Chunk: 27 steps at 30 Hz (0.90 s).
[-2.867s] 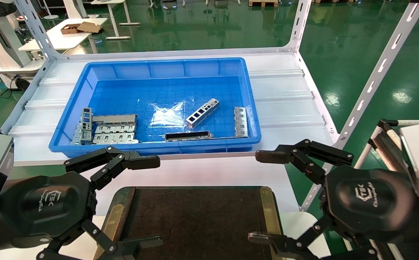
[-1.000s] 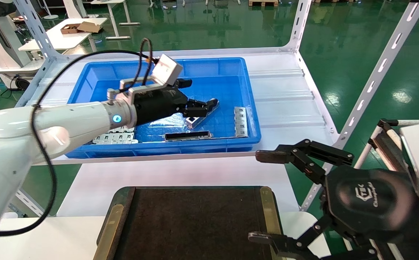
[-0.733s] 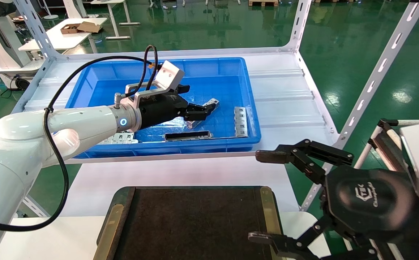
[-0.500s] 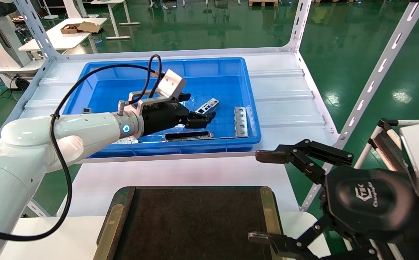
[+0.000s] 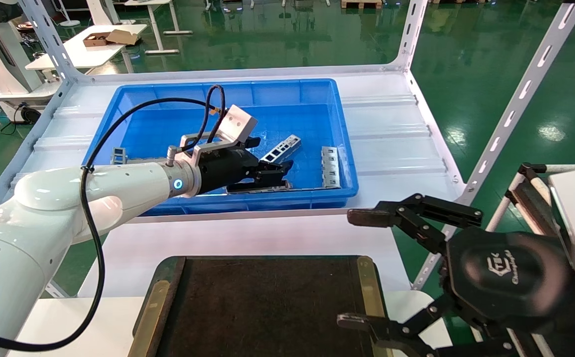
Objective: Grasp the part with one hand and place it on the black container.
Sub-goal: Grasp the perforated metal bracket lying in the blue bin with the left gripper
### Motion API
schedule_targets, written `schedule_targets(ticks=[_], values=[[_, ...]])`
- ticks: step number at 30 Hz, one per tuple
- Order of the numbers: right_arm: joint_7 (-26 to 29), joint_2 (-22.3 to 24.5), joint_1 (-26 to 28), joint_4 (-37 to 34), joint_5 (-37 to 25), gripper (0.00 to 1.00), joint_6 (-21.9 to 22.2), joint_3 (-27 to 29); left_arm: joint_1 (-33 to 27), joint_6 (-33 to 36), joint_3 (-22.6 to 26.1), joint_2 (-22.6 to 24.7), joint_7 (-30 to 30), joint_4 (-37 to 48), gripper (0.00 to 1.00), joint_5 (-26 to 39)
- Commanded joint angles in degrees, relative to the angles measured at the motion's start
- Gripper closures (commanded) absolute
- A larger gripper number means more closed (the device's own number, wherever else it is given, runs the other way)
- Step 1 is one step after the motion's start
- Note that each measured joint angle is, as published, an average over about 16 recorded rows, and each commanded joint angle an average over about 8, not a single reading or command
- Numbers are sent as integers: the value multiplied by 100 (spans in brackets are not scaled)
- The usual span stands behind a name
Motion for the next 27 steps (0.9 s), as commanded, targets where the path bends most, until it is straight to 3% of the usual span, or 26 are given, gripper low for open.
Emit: schedule_targets(ticks=[1,27], values=[[0,0,0,0,0,100,0,0,26,-48,75,-2,-65,-30,100,-37],[-2,2,1,0,3,100,2,-4,161,-408,761,-13,-252,-192,100,-739]])
